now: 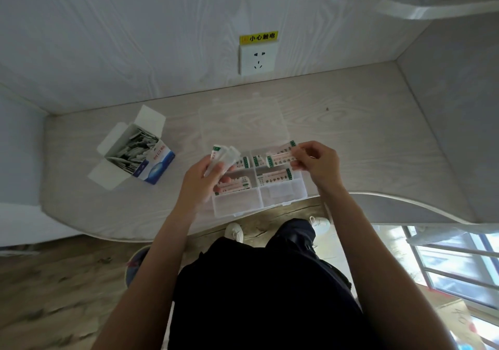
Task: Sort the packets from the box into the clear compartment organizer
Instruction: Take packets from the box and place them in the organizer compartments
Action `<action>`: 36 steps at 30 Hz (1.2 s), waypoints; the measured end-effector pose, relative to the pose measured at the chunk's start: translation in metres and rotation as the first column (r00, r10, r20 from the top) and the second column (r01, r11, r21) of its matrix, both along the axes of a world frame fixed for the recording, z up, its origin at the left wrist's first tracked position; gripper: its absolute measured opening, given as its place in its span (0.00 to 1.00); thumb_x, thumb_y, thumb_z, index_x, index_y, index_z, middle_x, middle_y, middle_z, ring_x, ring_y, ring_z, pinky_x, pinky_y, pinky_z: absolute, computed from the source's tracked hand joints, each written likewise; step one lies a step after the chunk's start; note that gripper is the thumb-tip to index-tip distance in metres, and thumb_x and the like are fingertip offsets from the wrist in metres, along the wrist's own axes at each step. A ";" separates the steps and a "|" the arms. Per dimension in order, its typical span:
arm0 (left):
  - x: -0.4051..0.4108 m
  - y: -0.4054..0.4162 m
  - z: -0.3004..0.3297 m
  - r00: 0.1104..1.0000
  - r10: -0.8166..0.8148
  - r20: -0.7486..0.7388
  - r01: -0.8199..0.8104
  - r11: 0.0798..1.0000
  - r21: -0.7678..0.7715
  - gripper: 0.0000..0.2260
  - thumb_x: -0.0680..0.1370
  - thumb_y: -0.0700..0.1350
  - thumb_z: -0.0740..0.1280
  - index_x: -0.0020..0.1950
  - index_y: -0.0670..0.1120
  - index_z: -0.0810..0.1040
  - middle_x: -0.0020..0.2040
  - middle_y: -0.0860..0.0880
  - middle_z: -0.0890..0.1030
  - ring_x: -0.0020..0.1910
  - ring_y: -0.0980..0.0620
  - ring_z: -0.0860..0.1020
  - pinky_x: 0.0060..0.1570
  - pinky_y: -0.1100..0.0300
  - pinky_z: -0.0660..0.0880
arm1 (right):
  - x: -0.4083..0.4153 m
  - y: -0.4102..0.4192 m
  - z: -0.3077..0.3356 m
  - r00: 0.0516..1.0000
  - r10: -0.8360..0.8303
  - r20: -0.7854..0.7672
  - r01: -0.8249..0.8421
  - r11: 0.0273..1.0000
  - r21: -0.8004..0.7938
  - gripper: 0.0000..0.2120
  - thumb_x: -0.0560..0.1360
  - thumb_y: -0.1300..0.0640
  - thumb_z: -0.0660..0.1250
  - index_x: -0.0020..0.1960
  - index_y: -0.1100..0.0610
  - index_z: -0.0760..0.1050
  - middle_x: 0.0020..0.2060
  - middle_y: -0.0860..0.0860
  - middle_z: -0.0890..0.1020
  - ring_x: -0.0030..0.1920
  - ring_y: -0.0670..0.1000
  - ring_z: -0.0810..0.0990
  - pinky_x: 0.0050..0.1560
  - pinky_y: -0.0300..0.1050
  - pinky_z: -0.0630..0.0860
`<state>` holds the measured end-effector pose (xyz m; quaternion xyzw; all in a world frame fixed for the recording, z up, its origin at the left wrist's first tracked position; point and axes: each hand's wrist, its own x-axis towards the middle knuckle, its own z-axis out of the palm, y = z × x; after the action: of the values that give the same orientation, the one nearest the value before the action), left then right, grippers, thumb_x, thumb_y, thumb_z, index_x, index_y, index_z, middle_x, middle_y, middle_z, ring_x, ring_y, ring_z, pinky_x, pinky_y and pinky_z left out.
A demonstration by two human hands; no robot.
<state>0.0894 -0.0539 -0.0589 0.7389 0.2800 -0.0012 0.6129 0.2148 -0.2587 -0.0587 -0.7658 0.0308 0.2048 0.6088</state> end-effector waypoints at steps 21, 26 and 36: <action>-0.006 -0.004 -0.008 0.996 0.078 -0.037 -0.079 0.996 -0.042 0.09 0.79 0.46 0.63 0.56 0.44 0.77 0.47 0.50 0.83 0.41 0.52 0.82 0.35 0.63 0.78 | -0.012 0.000 -0.021 0.826 0.495 0.271 -0.202 0.708 -0.677 0.08 0.72 0.49 0.71 0.43 0.54 0.81 0.40 0.47 0.82 0.37 0.43 0.76 0.38 0.38 0.63; -0.007 -0.007 -0.007 0.996 0.082 -0.030 -0.084 0.993 -0.078 0.10 0.79 0.47 0.63 0.57 0.44 0.76 0.46 0.52 0.83 0.40 0.54 0.82 0.32 0.66 0.77 | -0.011 -0.001 -0.020 0.699 0.650 0.298 -0.181 0.564 -0.805 0.10 0.73 0.48 0.69 0.47 0.53 0.83 0.45 0.49 0.78 0.46 0.49 0.76 0.40 0.41 0.64; -0.004 -0.018 0.000 0.999 -0.022 -0.049 0.012 0.978 -0.207 0.10 0.78 0.45 0.65 0.59 0.46 0.76 0.46 0.51 0.83 0.40 0.54 0.83 0.33 0.65 0.77 | -0.031 0.039 0.003 0.897 0.404 0.181 -0.355 0.900 -0.252 0.12 0.73 0.53 0.71 0.55 0.55 0.78 0.42 0.49 0.82 0.36 0.44 0.81 0.37 0.38 0.79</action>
<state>0.0858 -0.0716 -0.0587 0.6733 0.2876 -0.0546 0.6790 0.1835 -0.2198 -0.0559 -0.8360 -0.1685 0.2260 0.4707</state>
